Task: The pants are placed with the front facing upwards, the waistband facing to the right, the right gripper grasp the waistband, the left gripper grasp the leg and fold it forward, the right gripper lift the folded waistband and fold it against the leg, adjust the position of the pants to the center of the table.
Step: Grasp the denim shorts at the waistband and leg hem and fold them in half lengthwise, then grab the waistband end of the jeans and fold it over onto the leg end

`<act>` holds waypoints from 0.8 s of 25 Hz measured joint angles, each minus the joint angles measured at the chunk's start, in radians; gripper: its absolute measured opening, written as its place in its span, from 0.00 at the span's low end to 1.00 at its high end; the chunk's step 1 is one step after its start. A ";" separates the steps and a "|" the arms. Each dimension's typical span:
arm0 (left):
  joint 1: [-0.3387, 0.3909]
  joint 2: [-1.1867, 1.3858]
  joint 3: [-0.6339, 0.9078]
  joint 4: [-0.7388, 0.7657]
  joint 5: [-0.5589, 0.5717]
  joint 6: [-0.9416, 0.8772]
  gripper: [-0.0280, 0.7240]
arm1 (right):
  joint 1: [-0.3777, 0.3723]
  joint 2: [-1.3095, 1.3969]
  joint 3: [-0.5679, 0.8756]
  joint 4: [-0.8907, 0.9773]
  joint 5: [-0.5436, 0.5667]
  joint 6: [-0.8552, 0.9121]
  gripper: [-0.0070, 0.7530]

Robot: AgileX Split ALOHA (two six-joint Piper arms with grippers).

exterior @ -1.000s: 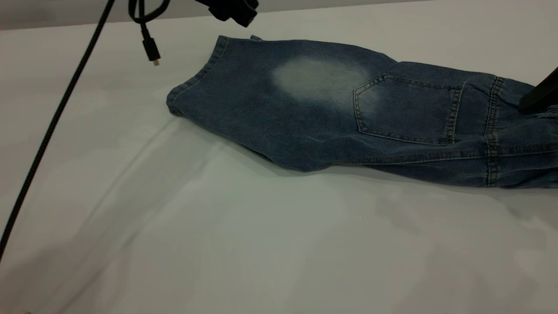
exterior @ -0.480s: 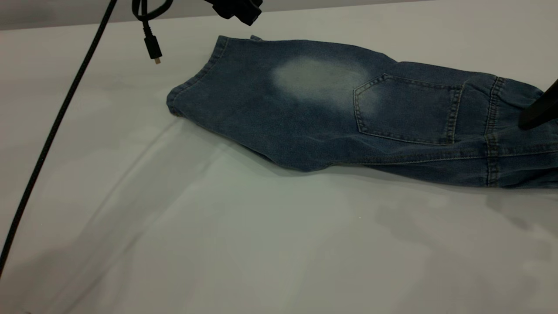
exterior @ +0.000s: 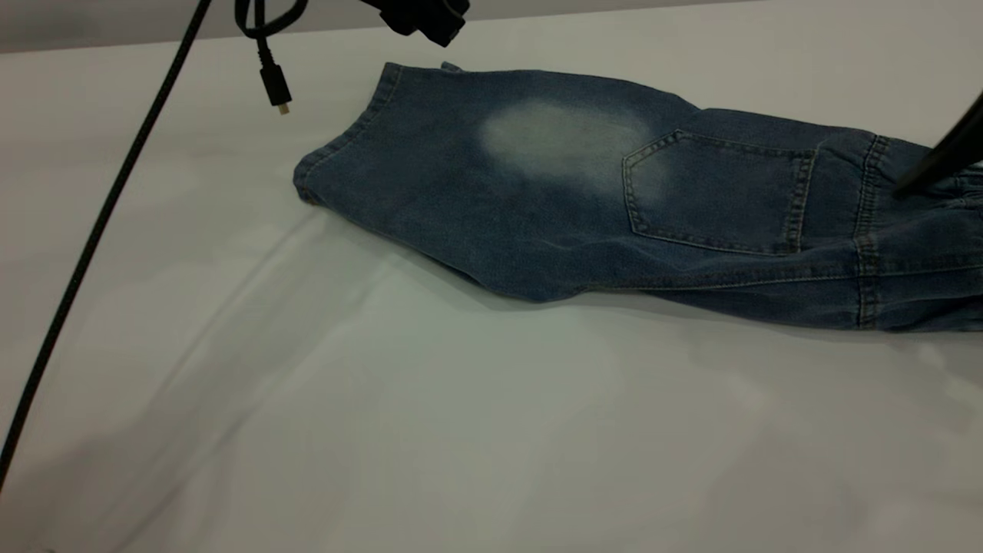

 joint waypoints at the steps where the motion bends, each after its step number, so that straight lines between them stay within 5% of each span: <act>1: 0.000 0.000 0.000 0.000 -0.004 0.000 0.51 | 0.000 0.006 -0.009 0.002 -0.001 0.024 0.84; 13: 0.000 0.000 0.000 0.000 -0.011 -0.004 0.51 | -0.004 0.130 -0.067 -0.004 -0.024 0.160 0.81; 20: 0.000 0.000 0.000 0.000 -0.018 -0.031 0.51 | -0.148 0.140 -0.089 -0.125 0.005 0.266 0.79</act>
